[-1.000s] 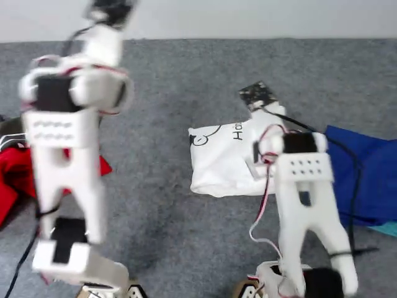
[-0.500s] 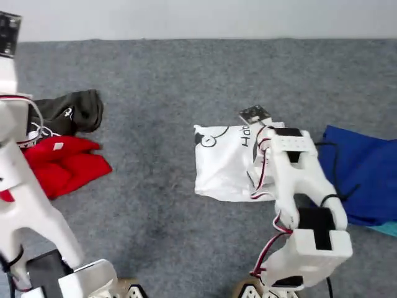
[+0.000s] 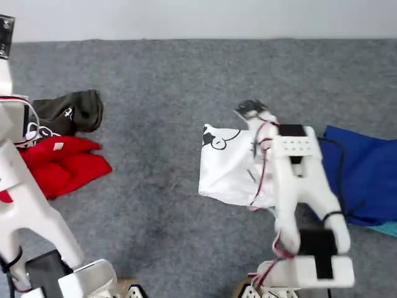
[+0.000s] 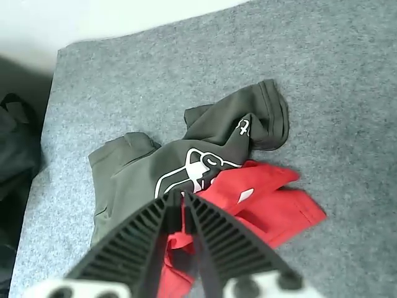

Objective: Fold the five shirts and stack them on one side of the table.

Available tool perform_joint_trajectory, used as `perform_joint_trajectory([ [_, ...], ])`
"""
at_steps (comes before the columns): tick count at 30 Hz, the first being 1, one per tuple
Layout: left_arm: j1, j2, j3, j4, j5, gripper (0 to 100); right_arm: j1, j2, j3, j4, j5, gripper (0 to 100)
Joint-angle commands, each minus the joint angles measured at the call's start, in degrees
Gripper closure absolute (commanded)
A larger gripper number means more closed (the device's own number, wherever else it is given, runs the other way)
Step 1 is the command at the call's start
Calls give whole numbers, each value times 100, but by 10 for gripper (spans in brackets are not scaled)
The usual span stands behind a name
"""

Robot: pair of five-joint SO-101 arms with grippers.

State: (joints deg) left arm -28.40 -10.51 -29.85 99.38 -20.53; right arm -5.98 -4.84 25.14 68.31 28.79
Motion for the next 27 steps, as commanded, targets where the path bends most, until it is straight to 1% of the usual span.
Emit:
perform_joint_trajectory([
  [1, -9, -167, -22, 105, -26, 986, -558, -690, -352, -338, -97, 989],
  [4, -9, -167, -22, 105, -26, 986, -892, -620, -475, -848, -448, 989],
  [7, -9, -176, -22, 105, -26, 986, -1200, -215, -510, -1622, -492, 989],
  [12, -18, -211, -22, 105, -26, 986, -1534, 936, -589, -2985, -492, 989],
  [16, -132, -220, -22, 114, -26, 986, -1534, 2132, -1152, -3591, -484, 989],
  [21, -466, -211, -22, 114, -35, 986, -1560, 3459, -2356, -3538, -484, 989],
  [23, -571, -211, -22, 114, -53, 986, -1569, 3521, -2778, -3125, -484, 989],
  [27, -730, -220, -40, 114, -62, 986, -1569, 3310, -3446, -1771, -501, 989],
])
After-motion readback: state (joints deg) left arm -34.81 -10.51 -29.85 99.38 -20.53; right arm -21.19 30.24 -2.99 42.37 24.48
